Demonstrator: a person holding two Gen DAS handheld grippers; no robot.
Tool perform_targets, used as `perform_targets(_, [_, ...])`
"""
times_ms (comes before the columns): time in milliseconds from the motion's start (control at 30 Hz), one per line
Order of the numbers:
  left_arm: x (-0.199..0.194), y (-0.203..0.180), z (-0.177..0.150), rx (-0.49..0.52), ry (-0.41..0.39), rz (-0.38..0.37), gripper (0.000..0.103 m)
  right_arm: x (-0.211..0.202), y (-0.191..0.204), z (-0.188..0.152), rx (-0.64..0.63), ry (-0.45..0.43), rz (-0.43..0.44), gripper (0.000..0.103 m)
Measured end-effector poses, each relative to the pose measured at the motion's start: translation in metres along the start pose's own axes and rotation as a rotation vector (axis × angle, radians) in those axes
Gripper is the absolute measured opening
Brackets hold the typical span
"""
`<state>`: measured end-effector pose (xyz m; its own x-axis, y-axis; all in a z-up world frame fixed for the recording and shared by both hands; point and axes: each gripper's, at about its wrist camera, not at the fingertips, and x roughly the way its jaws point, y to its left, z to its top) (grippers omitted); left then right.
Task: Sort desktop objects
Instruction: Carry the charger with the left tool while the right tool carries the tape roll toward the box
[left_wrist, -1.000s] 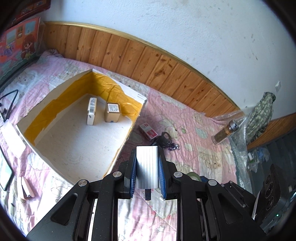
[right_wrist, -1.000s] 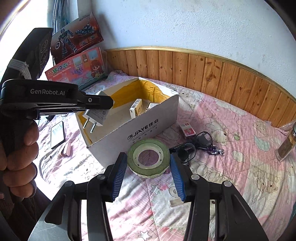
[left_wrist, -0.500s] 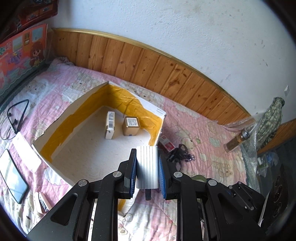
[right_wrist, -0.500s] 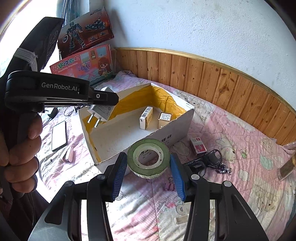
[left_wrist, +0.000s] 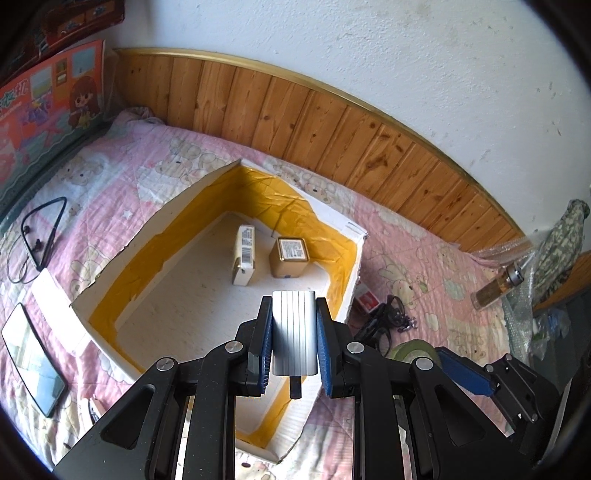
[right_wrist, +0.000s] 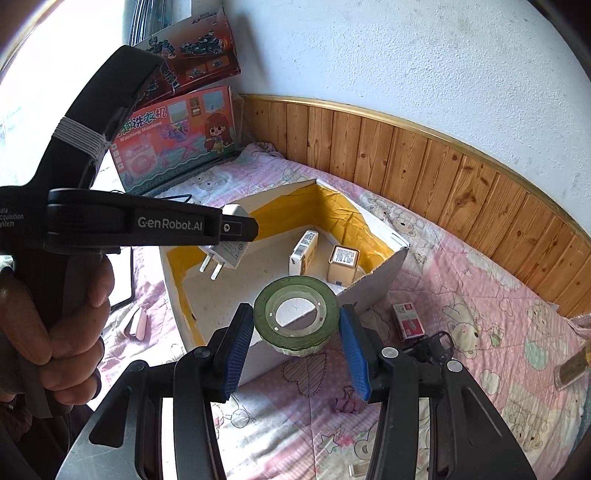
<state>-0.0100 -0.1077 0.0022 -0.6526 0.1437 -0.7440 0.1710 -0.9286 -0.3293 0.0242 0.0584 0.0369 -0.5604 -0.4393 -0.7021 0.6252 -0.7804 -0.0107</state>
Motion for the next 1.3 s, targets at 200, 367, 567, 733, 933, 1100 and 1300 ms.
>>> perform_targets(200, [0.010,0.005,0.005,-0.011,0.012,0.017,0.021,0.011,0.002,0.014,-0.023,0.008,0.001,0.049])
perform_targets(367, [0.018,0.007,0.009,-0.013,0.018,0.030,0.021,0.022,0.000,0.024,-0.031,0.021,0.004,0.049])
perform_targets(567, [0.032,0.013,0.016,-0.025,0.035,0.050,0.021,0.037,-0.002,0.033,-0.054,0.041,-0.001,0.049])
perform_targets(733, [0.041,0.017,0.019,-0.026,0.050,0.066,0.021,0.052,-0.005,0.040,-0.070,0.059,-0.001,0.049])
perform_targets(933, [0.055,0.027,0.021,-0.044,0.084,0.085,0.021,0.074,-0.007,0.047,-0.076,0.089,0.008,0.049])
perform_targets(1100, [0.066,0.032,0.022,-0.057,0.113,0.097,0.021,0.094,-0.007,0.053,-0.086,0.122,0.011,0.049])
perform_targets(1300, [0.081,0.043,0.024,-0.095,0.164,0.103,0.021,0.118,-0.007,0.059,-0.106,0.163,0.005,0.049])
